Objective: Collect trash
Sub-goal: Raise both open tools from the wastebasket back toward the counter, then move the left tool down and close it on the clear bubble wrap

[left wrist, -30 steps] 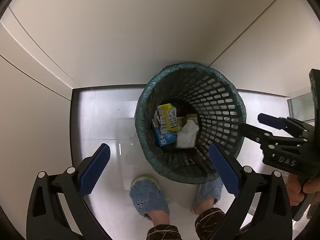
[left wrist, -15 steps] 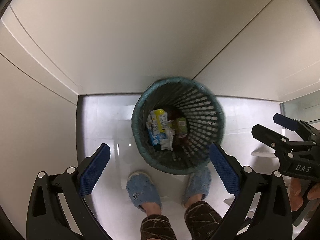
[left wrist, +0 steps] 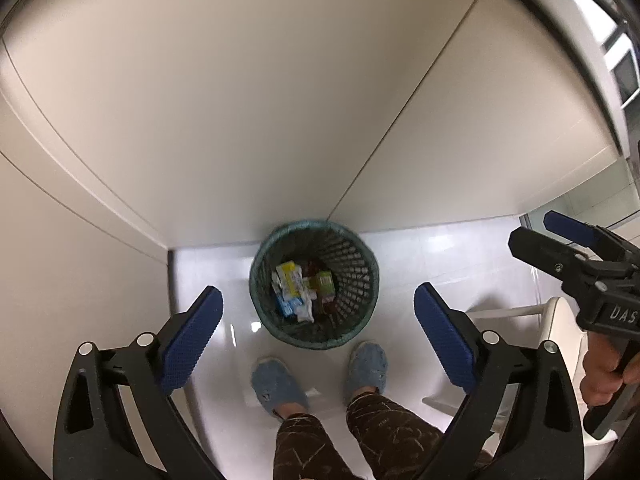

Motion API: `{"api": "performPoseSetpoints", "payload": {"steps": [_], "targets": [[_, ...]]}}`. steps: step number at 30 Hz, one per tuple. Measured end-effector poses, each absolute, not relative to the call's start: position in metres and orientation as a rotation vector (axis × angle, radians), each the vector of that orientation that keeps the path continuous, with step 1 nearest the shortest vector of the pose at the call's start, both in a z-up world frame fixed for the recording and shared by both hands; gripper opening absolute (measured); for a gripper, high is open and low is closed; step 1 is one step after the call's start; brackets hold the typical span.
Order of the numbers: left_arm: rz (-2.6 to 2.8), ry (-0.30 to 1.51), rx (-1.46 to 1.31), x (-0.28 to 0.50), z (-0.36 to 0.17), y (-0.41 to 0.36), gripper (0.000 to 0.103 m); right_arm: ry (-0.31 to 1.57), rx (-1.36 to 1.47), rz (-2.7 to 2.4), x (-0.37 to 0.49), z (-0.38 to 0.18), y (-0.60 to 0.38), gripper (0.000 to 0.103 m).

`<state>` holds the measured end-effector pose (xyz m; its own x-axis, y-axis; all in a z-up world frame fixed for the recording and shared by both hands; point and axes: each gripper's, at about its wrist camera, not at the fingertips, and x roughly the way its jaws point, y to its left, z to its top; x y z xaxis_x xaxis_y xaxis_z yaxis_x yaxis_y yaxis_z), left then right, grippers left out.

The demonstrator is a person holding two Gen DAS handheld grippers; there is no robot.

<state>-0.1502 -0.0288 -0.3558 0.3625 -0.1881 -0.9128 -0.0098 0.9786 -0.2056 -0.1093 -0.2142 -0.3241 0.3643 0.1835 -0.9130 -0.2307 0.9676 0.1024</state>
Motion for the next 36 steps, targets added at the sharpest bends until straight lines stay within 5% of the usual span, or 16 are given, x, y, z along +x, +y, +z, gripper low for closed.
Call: {"api": "performPoseSetpoints", "payload": {"steps": [23,36], "targets": [[-0.123,0.954,-0.107,-0.115,-0.095,0.001,0.097,0.855,-0.097,0.278,-0.109,-0.067,-0.197,0.094],[-0.184,0.853,-0.022,-0.061,-0.01,0.018,0.097,0.777,-0.13,0.315,-0.057,0.004,-0.18,0.094]]}}
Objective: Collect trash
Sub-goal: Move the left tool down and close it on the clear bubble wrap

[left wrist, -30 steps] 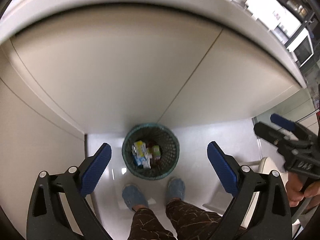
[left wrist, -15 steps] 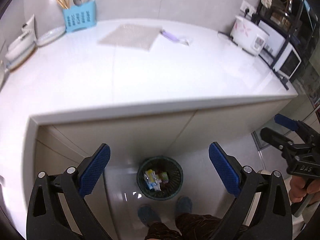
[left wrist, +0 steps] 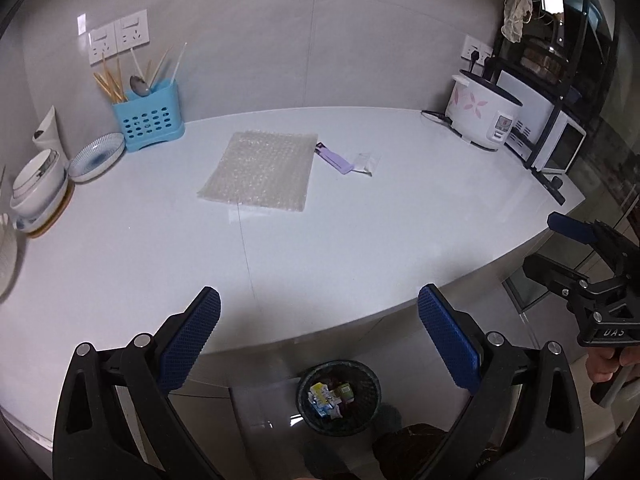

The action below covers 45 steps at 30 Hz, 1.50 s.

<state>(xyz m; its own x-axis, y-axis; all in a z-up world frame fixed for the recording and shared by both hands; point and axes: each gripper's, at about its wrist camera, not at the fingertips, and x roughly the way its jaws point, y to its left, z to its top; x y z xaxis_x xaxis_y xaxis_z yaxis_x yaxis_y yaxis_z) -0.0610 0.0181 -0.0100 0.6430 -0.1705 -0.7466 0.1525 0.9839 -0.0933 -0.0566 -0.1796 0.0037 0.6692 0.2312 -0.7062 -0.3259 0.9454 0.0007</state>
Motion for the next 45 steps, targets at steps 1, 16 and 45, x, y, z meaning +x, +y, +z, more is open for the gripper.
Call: {"api": "performPoseSetpoints", "payload": {"steps": [1,16,45], "targets": [[-0.185,0.852,-0.019,-0.055,-0.006,0.017,0.097,0.777,-0.129,0.319,-0.052,0.005,-0.18,0.094],[-0.118,0.97,-0.05,0.069,-0.031,-0.001,0.097,0.865,-0.212,0.439,0.084,-0.018,-0.193,0.094],[0.043,1.235,0.019,0.274,-0.16,-0.023,0.095,1.045,-0.217,0.61,0.232,-0.075,-0.243,0.094]]}}
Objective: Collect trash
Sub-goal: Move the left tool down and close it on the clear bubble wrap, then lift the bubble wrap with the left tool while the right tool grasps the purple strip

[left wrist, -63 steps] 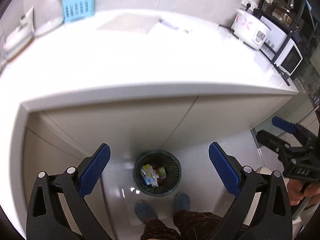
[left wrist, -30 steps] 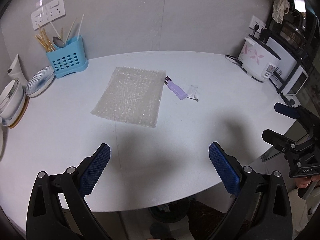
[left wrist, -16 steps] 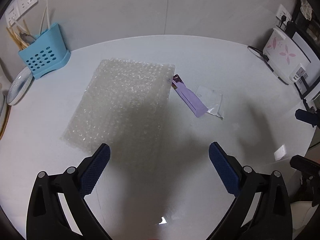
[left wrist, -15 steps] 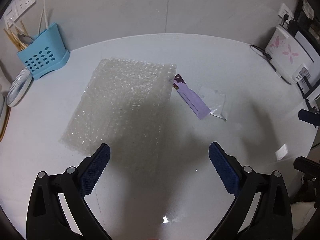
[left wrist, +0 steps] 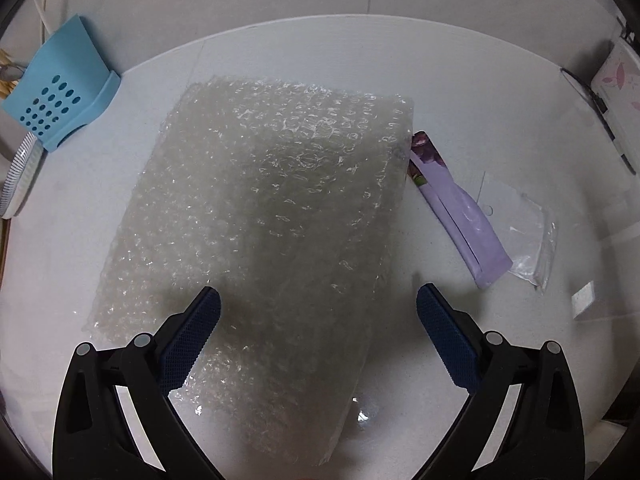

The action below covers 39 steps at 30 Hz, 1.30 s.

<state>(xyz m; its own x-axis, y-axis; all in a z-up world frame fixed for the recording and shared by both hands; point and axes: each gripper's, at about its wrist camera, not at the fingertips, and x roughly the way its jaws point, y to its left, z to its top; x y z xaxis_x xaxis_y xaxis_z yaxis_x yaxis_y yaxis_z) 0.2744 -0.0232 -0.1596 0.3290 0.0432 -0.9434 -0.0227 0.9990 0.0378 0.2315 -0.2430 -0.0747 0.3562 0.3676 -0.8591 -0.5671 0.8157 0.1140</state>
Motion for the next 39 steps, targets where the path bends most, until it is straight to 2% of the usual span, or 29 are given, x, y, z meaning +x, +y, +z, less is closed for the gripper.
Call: {"api": "performPoseSetpoints", "payload": {"steps": [4,7,9,13,18,20,34,39], "targets": [[0.046,1.241,0.031,0.278,-0.159,-0.026,0.095,1.049,-0.215,0.628,0.242,-0.078,-0.239,0.094],[0.056,1.254,0.02,0.28,-0.157,-0.026,0.086,1.053,-0.227,0.643,0.248,-0.08,-0.235,0.094],[0.063,1.263,0.012,0.28,-0.154,-0.025,0.074,1.054,-0.233,0.651,0.253,-0.081,-0.232,0.094],[0.081,1.276,-0.018,0.281,-0.15,-0.021,0.057,1.057,-0.236,0.667,0.26,-0.082,-0.228,0.094],[0.148,1.286,-0.041,0.281,-0.146,-0.006,0.015,1.065,-0.252,0.681,0.266,-0.086,-0.221,0.094],[0.149,1.283,-0.052,0.279,-0.145,-0.002,0.01,1.069,-0.252,0.685,0.268,-0.088,-0.22,0.094],[0.222,1.165,-0.161,0.225,-0.096,0.018,0.009,1.061,-0.332,0.688,0.294,-0.084,-0.156,0.094],[0.231,1.129,-0.177,0.205,-0.079,0.022,0.009,1.136,-0.337,0.67,0.313,-0.099,-0.125,0.082]]}}
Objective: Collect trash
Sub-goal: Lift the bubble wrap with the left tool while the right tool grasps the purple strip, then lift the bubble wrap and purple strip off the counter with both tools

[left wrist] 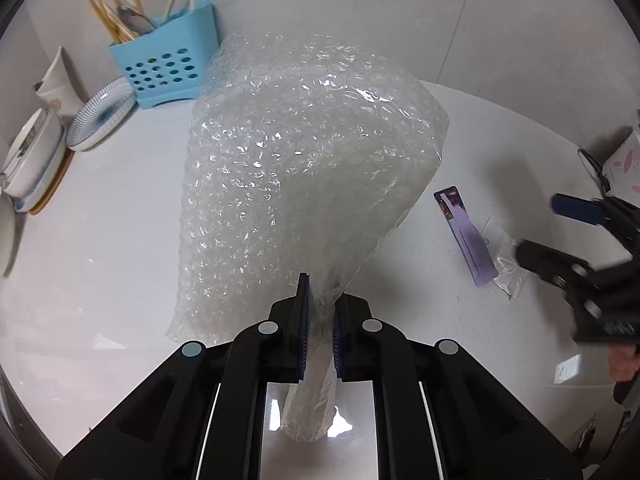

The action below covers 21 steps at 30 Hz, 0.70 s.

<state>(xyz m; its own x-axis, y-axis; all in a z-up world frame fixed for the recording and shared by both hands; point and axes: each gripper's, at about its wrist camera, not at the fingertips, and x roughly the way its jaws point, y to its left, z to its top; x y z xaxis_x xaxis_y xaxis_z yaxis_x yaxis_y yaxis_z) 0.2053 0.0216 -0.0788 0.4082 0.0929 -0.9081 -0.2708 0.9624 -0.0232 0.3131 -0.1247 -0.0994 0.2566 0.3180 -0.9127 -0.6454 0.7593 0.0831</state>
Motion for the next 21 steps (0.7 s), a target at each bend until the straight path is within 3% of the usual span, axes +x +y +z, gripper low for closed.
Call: {"api": "performPoseSetpoints", "payload": {"steps": [13,19,21], "targets": [[0.274,1.124,-0.218,0.169,-0.075,0.044,0.009,1.381,-0.293,0.556,0.352,-0.156,-0.088,0.048],[0.282,1.126,-0.234,0.163,-0.077,0.051,0.009,1.394,-0.305,0.55,0.353,-0.162,-0.083,0.029],[0.284,1.124,-0.236,0.161,-0.075,0.051,0.009,1.392,-0.318,0.533,0.354,-0.162,-0.082,0.018]]}}
